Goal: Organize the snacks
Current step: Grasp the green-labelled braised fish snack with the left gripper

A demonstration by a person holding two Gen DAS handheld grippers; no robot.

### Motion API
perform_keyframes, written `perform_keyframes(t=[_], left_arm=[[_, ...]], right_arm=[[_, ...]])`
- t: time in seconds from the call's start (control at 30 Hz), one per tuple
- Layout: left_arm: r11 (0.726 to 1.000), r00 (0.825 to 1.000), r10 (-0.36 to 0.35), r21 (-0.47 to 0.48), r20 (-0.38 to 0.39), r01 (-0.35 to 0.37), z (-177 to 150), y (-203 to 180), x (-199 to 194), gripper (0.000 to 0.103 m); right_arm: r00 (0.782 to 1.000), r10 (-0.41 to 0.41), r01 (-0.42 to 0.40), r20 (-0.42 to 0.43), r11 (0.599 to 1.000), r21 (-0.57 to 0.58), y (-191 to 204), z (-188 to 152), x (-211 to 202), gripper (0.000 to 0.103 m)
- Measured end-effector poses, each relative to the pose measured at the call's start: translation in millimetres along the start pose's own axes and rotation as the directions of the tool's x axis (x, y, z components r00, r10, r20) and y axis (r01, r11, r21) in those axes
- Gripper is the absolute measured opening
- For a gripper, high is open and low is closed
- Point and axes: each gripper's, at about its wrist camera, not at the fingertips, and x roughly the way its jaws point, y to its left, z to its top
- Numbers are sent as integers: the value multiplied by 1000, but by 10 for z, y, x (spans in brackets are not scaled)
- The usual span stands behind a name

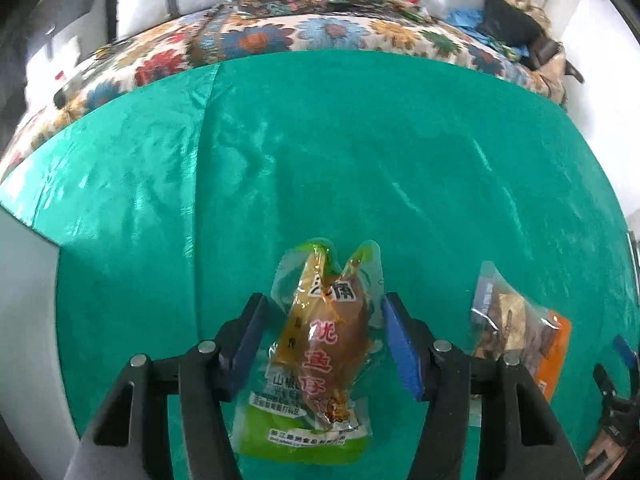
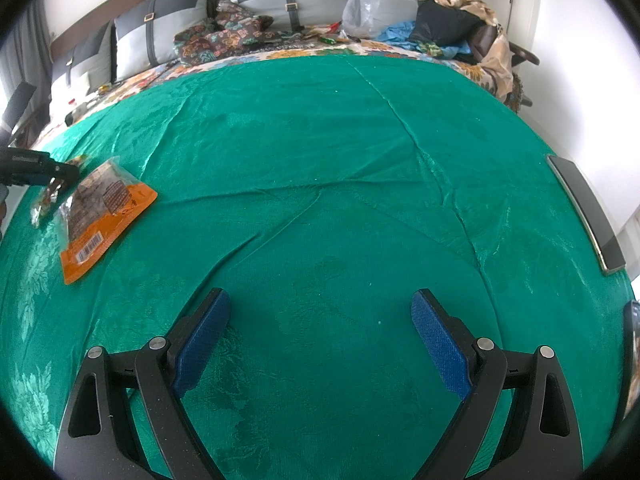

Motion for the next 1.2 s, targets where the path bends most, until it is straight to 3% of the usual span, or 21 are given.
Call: perform_keyframes(t=[0.17, 0.4, 0.6, 0.77, 0.83, 0.9, 1.0, 1.2], left_arm=[[998, 999, 48, -32, 17, -47, -386, 26, -159, 57], [994, 999, 37, -99, -39, -41, -1568, -78, -699, 57], [990, 998, 64, -130, 20, -61, -2304, -128, -990, 58], [985, 990, 62, -167, 130, -40, -2496, -46, -1056, 62], [986, 987, 72, -157, 146, -49, -2560, -8, -1074, 78], [988, 983, 89, -139, 160, -67, -2595, -21, -1043, 84], [988, 972, 146, -69, 187, -135, -2616, -76, -966, 93], [984, 966, 161, -115, 205, -139, -2599, -29, -886, 103]], right_arm=[[1000, 0, 0, 0, 1000, 0, 1, 0, 0, 94], [1000, 0, 0, 0, 1000, 0, 1, 0, 1, 94], [1000, 0, 0, 0, 1000, 0, 3, -1, 1, 94], [1000, 0, 0, 1, 1000, 0, 2, -1, 2, 94], [1000, 0, 0, 1, 1000, 0, 6, -2, 0, 94], [1000, 0, 0, 1, 1000, 0, 2, -1, 2, 94], [1000, 0, 0, 1, 1000, 0, 5, -2, 1, 94], [1000, 0, 0, 1, 1000, 1, 2, -1, 3, 94]])
